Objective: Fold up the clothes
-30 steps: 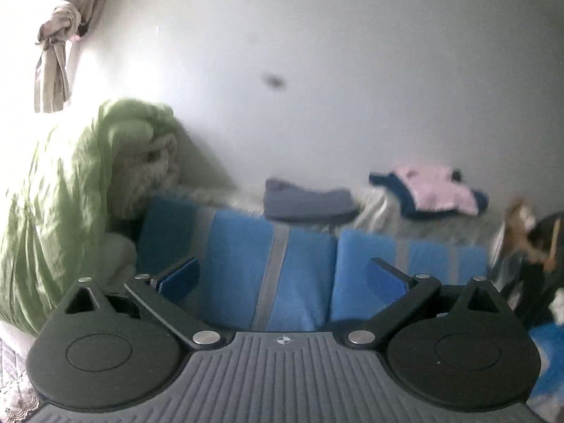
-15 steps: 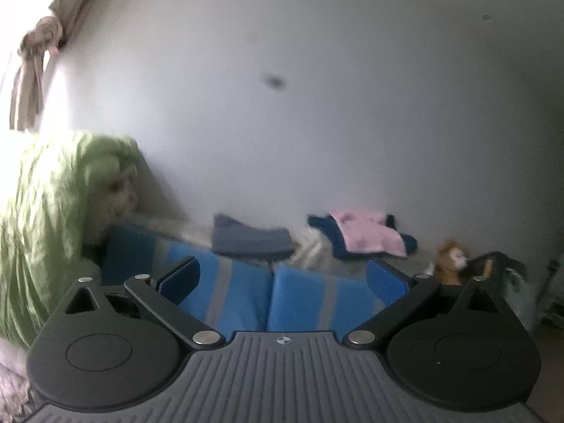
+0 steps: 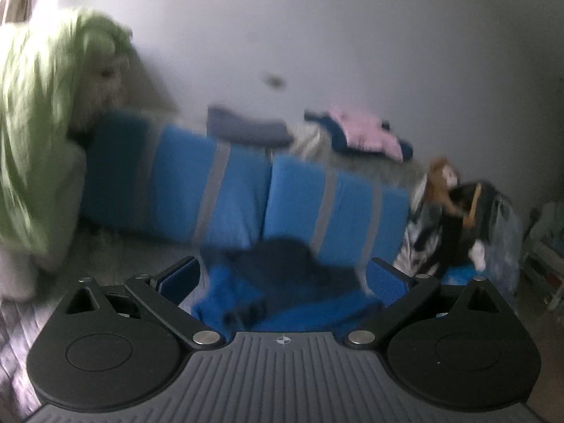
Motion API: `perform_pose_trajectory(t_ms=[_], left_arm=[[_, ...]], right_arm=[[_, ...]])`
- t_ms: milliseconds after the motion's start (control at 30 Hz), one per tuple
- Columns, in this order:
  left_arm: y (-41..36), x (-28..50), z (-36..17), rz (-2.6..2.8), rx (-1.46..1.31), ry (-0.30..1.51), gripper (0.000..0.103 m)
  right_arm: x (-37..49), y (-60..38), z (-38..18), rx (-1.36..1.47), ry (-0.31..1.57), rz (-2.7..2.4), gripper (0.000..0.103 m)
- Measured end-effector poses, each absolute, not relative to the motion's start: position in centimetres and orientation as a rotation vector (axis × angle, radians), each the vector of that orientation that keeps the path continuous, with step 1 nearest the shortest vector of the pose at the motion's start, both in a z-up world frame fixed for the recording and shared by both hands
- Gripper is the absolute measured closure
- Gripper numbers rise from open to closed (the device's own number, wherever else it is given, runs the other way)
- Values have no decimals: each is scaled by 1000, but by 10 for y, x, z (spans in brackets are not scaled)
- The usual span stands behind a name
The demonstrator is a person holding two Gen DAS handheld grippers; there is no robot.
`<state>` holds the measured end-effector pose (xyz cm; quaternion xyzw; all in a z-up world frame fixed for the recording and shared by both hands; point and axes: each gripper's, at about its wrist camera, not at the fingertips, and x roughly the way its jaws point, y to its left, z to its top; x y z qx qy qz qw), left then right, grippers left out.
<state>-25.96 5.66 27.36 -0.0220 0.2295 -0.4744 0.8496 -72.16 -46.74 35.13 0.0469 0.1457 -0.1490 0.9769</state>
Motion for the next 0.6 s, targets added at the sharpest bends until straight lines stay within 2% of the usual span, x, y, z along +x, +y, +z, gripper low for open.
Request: perform_pose_trajectory(t_ms=[267, 500, 600], left_arm=[[74, -234, 125, -1001, -207, 668, 1], [83, -226, 29, -983, -264, 827, 2], [78, -229, 6, -1012, -218, 843, 12]], right_arm=[[-654, -469, 247, 123, 427, -256, 0], [-612, -473, 198, 197, 503, -253, 0], [-599, -473, 187, 200, 523, -246, 0]])
